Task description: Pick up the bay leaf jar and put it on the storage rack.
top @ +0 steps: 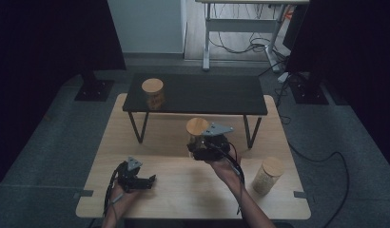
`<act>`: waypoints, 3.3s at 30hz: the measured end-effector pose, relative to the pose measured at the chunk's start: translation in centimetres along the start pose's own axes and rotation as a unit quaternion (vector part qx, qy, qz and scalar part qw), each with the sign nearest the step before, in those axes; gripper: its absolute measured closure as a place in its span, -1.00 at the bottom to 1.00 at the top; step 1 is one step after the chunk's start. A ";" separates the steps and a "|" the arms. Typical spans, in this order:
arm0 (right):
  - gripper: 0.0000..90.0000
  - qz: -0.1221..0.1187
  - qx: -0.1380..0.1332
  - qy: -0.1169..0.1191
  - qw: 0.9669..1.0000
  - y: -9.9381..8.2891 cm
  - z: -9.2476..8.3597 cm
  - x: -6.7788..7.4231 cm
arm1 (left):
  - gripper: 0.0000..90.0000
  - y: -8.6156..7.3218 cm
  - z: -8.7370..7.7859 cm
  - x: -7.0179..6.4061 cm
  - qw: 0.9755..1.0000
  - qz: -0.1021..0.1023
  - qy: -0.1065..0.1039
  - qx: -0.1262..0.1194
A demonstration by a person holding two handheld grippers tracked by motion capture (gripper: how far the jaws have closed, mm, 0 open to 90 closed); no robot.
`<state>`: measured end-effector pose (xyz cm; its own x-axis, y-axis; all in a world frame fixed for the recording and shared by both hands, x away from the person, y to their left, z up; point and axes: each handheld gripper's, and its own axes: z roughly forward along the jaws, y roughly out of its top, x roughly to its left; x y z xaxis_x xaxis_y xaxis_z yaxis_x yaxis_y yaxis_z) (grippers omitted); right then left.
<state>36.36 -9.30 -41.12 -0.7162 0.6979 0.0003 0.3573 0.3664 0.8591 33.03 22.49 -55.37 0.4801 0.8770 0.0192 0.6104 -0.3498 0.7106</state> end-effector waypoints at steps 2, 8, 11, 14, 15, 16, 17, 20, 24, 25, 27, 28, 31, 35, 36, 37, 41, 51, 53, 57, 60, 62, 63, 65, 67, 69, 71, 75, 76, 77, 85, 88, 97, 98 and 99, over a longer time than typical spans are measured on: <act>-0.44 -0.002 0.000 -0.003 1.000 0.3 0.0 -0.1 | -0.94 0.0 0.0 0.0 1.000 0.000 0.000 0.000; -0.44 0.007 -0.005 -0.003 1.000 0.9 -0.1 -0.6 | -0.94 0.0 0.0 0.0 1.000 0.000 0.000 0.000; -0.44 0.007 -0.005 -0.005 1.000 1.2 0.0 -0.9 | -0.93 0.0 0.0 -0.1 1.000 0.000 0.000 -0.001; -0.44 0.008 -0.005 -0.006 1.000 1.3 -0.1 -1.0 | -0.93 0.0 0.0 -0.1 1.000 0.000 0.000 -0.001; -0.44 0.007 -0.006 -0.008 1.000 1.5 -0.1 -1.1 | -0.93 0.0 0.0 -0.1 1.000 -0.001 0.001 -0.001; -0.44 0.007 -0.006 -0.008 1.000 1.5 -0.1 -1.1 | -0.94 0.0 0.0 -0.1 1.000 -0.001 0.001 -0.001; -0.44 0.007 -0.009 -0.009 1.000 1.7 -0.1 -1.2 | -0.94 0.0 0.0 -0.1 1.000 -0.002 0.002 0.000; -0.44 0.006 -0.010 -0.009 1.000 1.9 -0.2 -1.3 | -0.97 0.0 0.0 -0.1 1.000 -0.005 0.006 0.001; -0.44 0.009 -0.010 -0.010 1.000 2.2 -0.3 -1.5 | -0.97 0.0 0.0 -0.2 1.000 -0.007 0.008 0.001; -0.44 0.011 -0.011 -0.010 1.000 2.3 -0.3 -1.6 | -0.97 0.0 0.0 -0.2 1.000 -0.009 0.009 0.001; -0.44 0.012 -0.012 -0.011 1.000 2.4 -0.4 -1.7 | -0.97 0.0 0.0 -0.2 1.000 -0.010 0.010 0.001; -0.44 0.012 -0.012 -0.011 1.000 2.5 -0.4 -1.7 | -0.97 0.0 0.0 -0.2 1.000 -0.010 0.010 0.001; -0.44 0.011 -0.012 -0.013 1.000 2.8 -0.4 -1.8 | -0.97 0.0 0.0 -0.3 1.000 -0.011 0.011 0.001; -0.44 0.011 -0.013 -0.012 1.000 3.3 -0.4 -2.0 | -0.97 0.0 0.0 -0.3 1.000 -0.011 0.011 0.000; -0.44 0.011 -0.013 -0.013 1.000 3.4 -0.4 -2.0 | -0.97 0.0 0.0 -0.3 1.000 -0.011 0.011 0.001; -0.44 0.009 -0.012 -0.013 1.000 3.4 -0.4 -2.1 | -0.97 0.0 0.0 -0.3 1.000 -0.011 0.011 0.001; -0.44 0.009 -0.011 -0.013 1.000 3.8 -0.3 -2.2 | -0.97 0.0 0.0 -0.3 1.000 -0.011 0.010 0.001; -0.44 0.009 -0.012 -0.014 1.000 5.4 -0.2 -2.6 | -0.97 0.0 0.0 -0.2 1.000 -0.010 0.009 0.002; -0.44 0.007 -0.012 -0.016 1.000 5.7 -0.2 -2.6 | -0.97 0.0 0.0 -0.2 1.000 -0.009 0.009 0.002; -0.44 0.006 -0.013 -0.018 1.000 6.5 -0.2 -2.8 | -0.97 0.0 0.0 -0.2 1.000 -0.009 0.009 0.002; -0.44 0.006 -0.013 -0.020 1.000 6.7 -0.2 -2.9 | -0.96 0.0 0.0 -0.2 1.000 -0.009 0.008 0.002; -0.44 0.009 -0.014 -0.020 1.000 7.0 -0.2 -3.0 | -0.96 0.0 0.0 -0.2 1.000 -0.008 0.008 0.001; -0.44 0.009 -0.014 -0.021 1.000 7.1 -0.2 -3.1 | -0.96 0.0 0.0 -0.2 1.000 -0.008 0.008 0.003; -0.44 0.011 -0.015 -0.021 1.000 7.4 -0.3 -3.2 | -0.96 0.0 0.0 -0.2 1.000 -0.007 0.008 0.003; -0.44 0.013 -0.015 -0.020 1.000 7.5 -0.3 -3.3 | -0.96 0.0 0.0 -0.2 1.000 -0.007 0.008 0.003; -0.44 0.014 -0.015 -0.020 1.000 7.7 -0.3 -3.4 | -0.96 0.0 0.0 -0.2 1.000 -0.007 0.008 0.003; -0.44 0.014 -0.015 -0.021 1.000 7.9 -0.4 -3.5 | -0.96 0.0 0.0 -0.2 1.000 -0.007 0.007 0.001; -0.44 0.015 -0.016 -0.022 1.000 8.4 -0.5 -3.6 | -0.96 0.0 0.0 -0.1 1.000 -0.007 0.007 0.003; -0.44 0.015 -0.016 -0.022 1.000 8.4 -0.5 -3.6 | -0.96 0.0 0.0 -0.1 1.000 -0.007 0.007 0.003; -0.44 0.014 -0.015 -0.023 1.000 8.6 -0.5 -3.6 | -0.96 0.0 0.0 -0.1 1.000 -0.007 0.007 0.003; -0.44 0.015 -0.016 -0.022 1.000 9.3 -0.7 -3.9 | -0.96 0.0 0.0 -0.1 1.000 -0.004 0.006 0.004; -0.44 0.017 -0.018 -0.021 0.999 9.6 -0.9 -4.0 | -0.96 0.0 0.0 -0.1 1.000 -0.005 0.006 0.004; -0.44 0.014 -0.019 -0.020 1.000 10.8 -1.5 -4.0 | -0.96 0.0 0.0 -0.1 1.000 -0.004 0.006 0.005; -0.44 0.014 -0.019 -0.020 1.000 10.8 -1.5 -4.0 | -0.96 0.0 0.0 -0.1 1.000 -0.004 0.006 0.005; -0.44 0.015 -0.020 -0.020 1.000 10.8 -1.5 -4.0 | -0.96 0.0 0.0 -0.1 1.000 -0.004 0.006 0.005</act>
<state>42.23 -9.05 -31.05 -0.6814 0.7319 0.0067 0.3537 0.3212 0.8785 32.95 22.41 -55.35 0.4675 0.8837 0.0208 0.6214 -0.3453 0.7033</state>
